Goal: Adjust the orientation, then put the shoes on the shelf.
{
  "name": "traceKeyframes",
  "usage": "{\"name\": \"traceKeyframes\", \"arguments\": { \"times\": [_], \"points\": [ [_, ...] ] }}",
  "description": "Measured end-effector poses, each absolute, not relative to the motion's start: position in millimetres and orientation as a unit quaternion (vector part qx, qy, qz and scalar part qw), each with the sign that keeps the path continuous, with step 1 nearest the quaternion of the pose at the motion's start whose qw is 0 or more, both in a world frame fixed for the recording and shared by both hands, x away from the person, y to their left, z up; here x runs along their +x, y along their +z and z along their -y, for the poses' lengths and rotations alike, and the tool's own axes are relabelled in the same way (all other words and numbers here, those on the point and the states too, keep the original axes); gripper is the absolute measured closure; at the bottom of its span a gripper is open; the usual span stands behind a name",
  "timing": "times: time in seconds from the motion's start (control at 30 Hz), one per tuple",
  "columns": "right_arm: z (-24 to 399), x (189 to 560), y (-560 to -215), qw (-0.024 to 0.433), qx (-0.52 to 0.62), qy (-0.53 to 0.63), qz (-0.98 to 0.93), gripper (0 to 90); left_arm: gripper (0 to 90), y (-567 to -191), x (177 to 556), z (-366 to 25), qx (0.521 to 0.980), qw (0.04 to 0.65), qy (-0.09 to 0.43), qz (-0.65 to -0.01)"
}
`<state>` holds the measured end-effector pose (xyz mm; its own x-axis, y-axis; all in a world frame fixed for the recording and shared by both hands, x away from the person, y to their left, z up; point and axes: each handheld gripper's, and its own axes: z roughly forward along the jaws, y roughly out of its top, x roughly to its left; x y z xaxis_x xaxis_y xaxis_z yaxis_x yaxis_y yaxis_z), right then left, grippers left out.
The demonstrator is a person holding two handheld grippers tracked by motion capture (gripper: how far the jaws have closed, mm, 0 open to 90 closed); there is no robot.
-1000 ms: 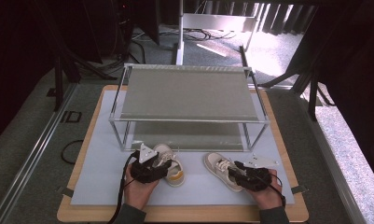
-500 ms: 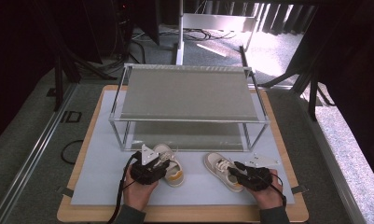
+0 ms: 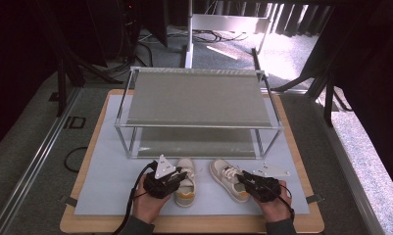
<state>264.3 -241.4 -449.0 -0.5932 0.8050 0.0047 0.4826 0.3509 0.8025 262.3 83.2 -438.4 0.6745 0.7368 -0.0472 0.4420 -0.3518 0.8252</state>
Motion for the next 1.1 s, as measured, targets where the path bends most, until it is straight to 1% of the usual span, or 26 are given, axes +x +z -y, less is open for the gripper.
{"name": "traceKeyframes", "arguments": {
  "times": [0.33,0.67,0.93,0.97,1.03,1.1],
  "points": [
    [212.3,268.8,-447.3,0.223,0.406,0.390,-0.796,77.7,73.9,-440.0,267.7,-90.6,0.798,0.461,0.145,-0.362],
    [187.6,266.9,-446.7,0.243,0.395,0.367,-0.806,77.7,75.2,-443.0,273.2,-95.6,0.787,0.484,0.133,-0.359],
    [185.8,264.6,-449.3,0.234,0.396,0.367,-0.808,77.2,74.3,-446.0,271.4,-99.1,0.788,0.481,0.130,-0.363],
    [186.0,264.9,-449.1,0.233,0.397,0.367,-0.809,76.8,73.4,-445.8,271.6,-99.3,0.787,0.482,0.127,-0.363],
    [186.3,265.4,-449.0,0.231,0.398,0.368,-0.808,75.7,68.1,-444.6,271.8,-99.9,0.784,0.489,0.122,-0.363],
    [187.4,266.0,-449.2,0.226,0.398,0.371,-0.808,74.5,62.4,-442.3,271.1,-99.4,0.782,0.485,0.133,-0.367]
  ]
}}
